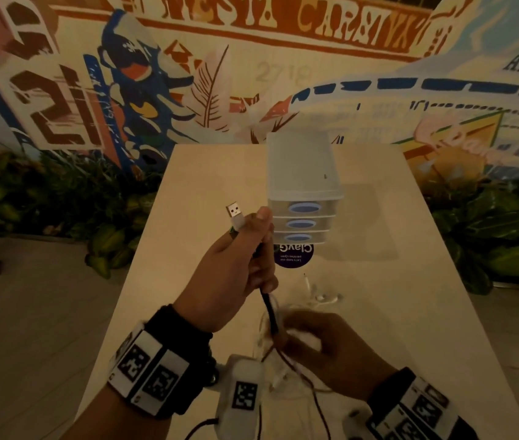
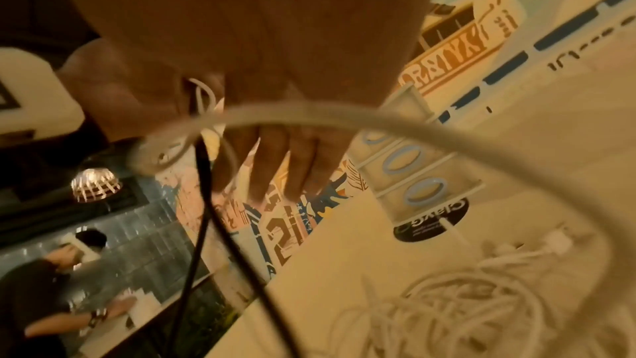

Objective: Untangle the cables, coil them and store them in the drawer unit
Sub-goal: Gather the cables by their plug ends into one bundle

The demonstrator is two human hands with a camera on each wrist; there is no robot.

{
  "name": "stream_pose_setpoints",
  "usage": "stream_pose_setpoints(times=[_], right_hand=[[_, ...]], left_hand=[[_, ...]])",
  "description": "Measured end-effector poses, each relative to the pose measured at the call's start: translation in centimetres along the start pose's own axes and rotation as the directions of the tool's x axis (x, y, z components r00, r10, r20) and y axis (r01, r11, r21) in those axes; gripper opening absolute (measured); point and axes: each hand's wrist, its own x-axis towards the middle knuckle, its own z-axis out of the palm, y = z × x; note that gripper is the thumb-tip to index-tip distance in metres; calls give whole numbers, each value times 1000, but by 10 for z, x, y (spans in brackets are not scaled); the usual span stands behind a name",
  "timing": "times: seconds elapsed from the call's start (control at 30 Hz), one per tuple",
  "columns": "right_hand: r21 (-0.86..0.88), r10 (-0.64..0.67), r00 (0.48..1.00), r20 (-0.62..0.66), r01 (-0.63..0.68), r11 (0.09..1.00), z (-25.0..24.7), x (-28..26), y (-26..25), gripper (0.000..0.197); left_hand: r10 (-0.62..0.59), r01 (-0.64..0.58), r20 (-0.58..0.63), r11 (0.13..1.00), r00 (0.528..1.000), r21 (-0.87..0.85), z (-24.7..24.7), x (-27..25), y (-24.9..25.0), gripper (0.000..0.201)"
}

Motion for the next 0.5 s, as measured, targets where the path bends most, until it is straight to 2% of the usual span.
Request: stream_pose_setpoints(times=[0.07, 0.13, 0.2, 0.23, 0.3, 0.4, 0.5], right_hand=[[-90, -124, 973, -194, 108, 990, -11, -1, -11, 49], [-168, -323, 886, -333, 281, 945, -26, 6, -39, 52], [-237, -472, 806, -357, 411, 880, -41, 16, -79, 49], [-285, -509, 792, -338, 429, 857, -47, 23, -99, 49], [-385, -516, 811, -276, 398, 832, -55, 38, -123, 44], [-517, -492, 851, -183, 343, 785, -64, 57, -128, 28], [-398, -394, 910, -126, 318, 861, -64, 57, -119, 28]], left_hand=[[7, -5, -31, 999, 1000, 46, -1, 1, -1, 44], [18, -10, -74, 995, 997, 100, 1, 2, -3, 45], [18, -11, -60, 993, 998, 121, 4, 3, -5, 39], [24, -20, -26, 992, 999, 128, 7, 3, -5, 31], [38, -44, 39, 984, 999, 174, 14, 1, -3, 19], [73, -93, 83, 958, 994, 271, 19, 1, -1, 12], [53, -74, 80, 958, 995, 279, 18, -1, 0, 22]])
